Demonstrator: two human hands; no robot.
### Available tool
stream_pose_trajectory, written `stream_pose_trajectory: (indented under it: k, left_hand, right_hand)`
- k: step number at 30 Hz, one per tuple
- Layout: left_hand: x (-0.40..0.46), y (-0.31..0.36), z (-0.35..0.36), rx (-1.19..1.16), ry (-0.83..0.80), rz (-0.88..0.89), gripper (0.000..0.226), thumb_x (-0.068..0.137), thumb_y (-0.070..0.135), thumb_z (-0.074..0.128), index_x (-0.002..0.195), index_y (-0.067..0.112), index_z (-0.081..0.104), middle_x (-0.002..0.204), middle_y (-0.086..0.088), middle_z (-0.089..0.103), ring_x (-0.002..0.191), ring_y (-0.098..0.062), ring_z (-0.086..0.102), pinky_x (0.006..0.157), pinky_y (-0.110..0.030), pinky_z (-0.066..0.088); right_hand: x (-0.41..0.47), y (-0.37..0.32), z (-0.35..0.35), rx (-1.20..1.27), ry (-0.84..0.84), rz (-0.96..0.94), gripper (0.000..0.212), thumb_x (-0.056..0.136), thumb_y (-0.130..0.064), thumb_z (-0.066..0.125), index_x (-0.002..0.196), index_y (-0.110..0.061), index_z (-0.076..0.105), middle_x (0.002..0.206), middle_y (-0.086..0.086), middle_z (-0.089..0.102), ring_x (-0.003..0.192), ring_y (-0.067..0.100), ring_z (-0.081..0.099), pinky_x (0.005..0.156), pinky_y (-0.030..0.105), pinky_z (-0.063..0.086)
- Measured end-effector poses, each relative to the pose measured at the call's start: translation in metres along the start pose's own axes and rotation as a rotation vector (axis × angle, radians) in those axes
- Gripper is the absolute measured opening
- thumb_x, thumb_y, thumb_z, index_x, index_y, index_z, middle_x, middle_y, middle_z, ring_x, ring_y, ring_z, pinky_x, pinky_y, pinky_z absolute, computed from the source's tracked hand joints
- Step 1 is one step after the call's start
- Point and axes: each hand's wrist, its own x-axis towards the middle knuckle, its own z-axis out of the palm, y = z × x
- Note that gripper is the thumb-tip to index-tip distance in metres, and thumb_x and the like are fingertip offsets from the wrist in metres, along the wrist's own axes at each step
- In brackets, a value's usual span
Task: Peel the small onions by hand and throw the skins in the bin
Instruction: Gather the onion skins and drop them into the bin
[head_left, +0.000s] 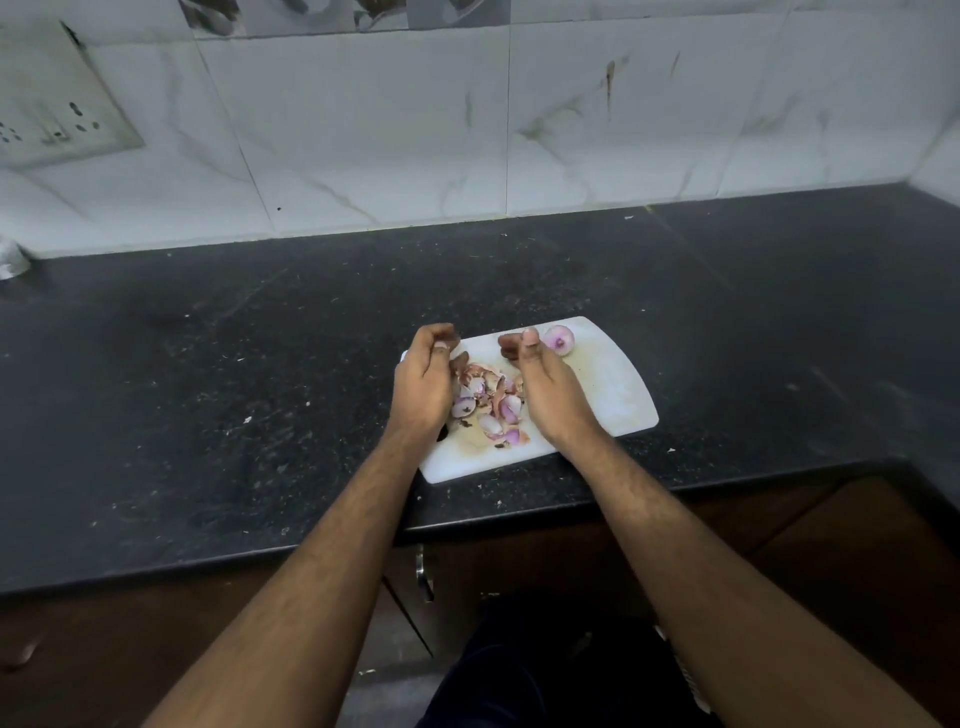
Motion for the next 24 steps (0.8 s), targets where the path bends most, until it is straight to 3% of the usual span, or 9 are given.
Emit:
stream_pose_trajectory:
  k: [2,5,9,13,19,24]
  left_hand:
    - [-0.002,0.002,-0.001,0.002,0.028,0.002,0.036,0.107,0.003,0.035,0.131,0.007,0.061,0.132,-0.002,0.064,0.106,0.003,0.066,0.086,-0.01,0.053]
    - [-0.001,-0.001,-0.005,-0.09,0.053,-0.013,0.038,0.1,0.001,0.037,0.122,0.012,0.066,0.128,-0.002,0.067,0.117,-0.011,0.069,0.098,-0.024,0.055]
    - [0.003,-0.007,-0.01,-0.24,0.128,-0.049,0.041,0.09,0.003,0.036,0.113,0.014,0.068,0.121,-0.006,0.073,0.116,-0.015,0.071,0.107,-0.036,0.054]
    - [0.005,-0.008,-0.009,-0.31,0.12,-0.058,0.042,0.094,-0.001,0.032,0.116,0.01,0.066,0.121,-0.011,0.072,0.113,-0.015,0.073,0.108,-0.038,0.054]
    - [0.003,-0.007,-0.01,-0.177,0.079,-0.011,0.039,0.088,0.011,0.038,0.115,0.015,0.067,0.116,-0.004,0.074,0.11,-0.012,0.073,0.102,-0.034,0.056]
    - [0.002,-0.006,-0.006,-0.026,-0.014,0.037,0.04,0.095,-0.003,0.034,0.113,0.006,0.068,0.114,-0.004,0.073,0.107,-0.012,0.073,0.1,-0.033,0.057]
  right_hand:
    - [0.001,-0.002,0.006,-0.1,-0.116,-0.038,0.07,0.101,-0.066,0.016,0.142,-0.024,0.053,0.144,-0.004,0.055,0.13,0.009,0.05,0.109,0.034,0.039]
    - [0.005,-0.001,0.017,-0.334,-0.261,-0.154,0.057,0.104,-0.061,0.024,0.142,-0.026,0.048,0.143,-0.006,0.049,0.117,0.01,0.056,0.102,0.039,0.047]
    - [0.006,0.007,0.025,-0.615,-0.307,-0.386,0.032,0.102,-0.045,0.049,0.127,-0.026,0.054,0.126,-0.013,0.052,0.095,0.009,0.058,0.084,0.039,0.053]
    - [0.001,0.007,0.025,-0.641,-0.379,-0.512,0.013,0.099,-0.04,0.056,0.109,-0.031,0.058,0.112,-0.02,0.049,0.101,0.005,0.048,0.079,0.036,0.053]
    - [0.0,0.007,0.008,-0.547,-0.512,-0.537,0.004,0.098,-0.03,0.062,0.101,-0.029,0.061,0.102,-0.02,0.051,0.101,0.007,0.046,0.087,0.027,0.045]
    - [0.005,0.009,0.007,-0.626,-0.344,-0.387,0.004,0.1,-0.026,0.059,0.103,-0.025,0.061,0.104,-0.011,0.048,0.103,0.015,0.044,0.087,0.031,0.044]
